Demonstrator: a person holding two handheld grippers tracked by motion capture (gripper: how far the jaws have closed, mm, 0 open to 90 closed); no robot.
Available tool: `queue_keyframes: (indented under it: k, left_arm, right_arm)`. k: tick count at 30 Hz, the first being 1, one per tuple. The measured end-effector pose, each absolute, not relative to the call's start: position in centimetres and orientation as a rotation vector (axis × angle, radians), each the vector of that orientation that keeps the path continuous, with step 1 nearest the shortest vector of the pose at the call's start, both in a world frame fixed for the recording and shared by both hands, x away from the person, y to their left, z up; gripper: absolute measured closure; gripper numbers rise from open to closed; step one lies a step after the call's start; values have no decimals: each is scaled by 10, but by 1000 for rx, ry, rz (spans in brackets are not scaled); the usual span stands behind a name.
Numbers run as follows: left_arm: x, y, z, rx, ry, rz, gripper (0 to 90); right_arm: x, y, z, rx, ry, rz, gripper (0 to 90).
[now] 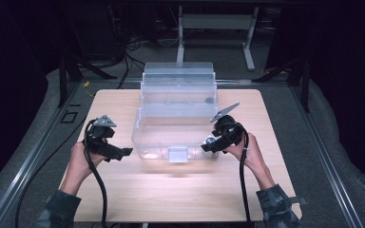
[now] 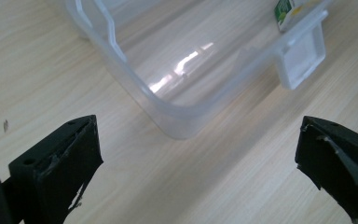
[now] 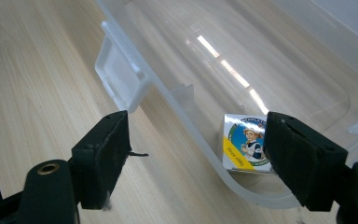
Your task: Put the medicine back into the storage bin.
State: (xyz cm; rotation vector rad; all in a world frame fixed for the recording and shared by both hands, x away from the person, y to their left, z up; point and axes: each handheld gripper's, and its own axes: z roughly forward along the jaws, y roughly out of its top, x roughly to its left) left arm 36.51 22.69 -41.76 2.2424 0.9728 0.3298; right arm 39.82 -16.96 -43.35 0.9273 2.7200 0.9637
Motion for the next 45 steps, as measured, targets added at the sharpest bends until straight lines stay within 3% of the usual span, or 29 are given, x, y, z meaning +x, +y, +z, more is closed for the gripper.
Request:
queue_keyframes:
  k: [11, 37, 45]
  left_arm:
    - [418, 210, -394, 2235, 917, 292, 3]
    - [493, 161, -367, 2235, 792, 302, 3]
    - [527, 153, -364, 2221, 794, 329, 47]
  right_arm:
    - [397, -167, -436, 908, 2707, 964, 252]
    - [402, -158, -441, 897, 2710, 995, 281]
    - [402, -155, -443, 885, 2712, 1020, 299]
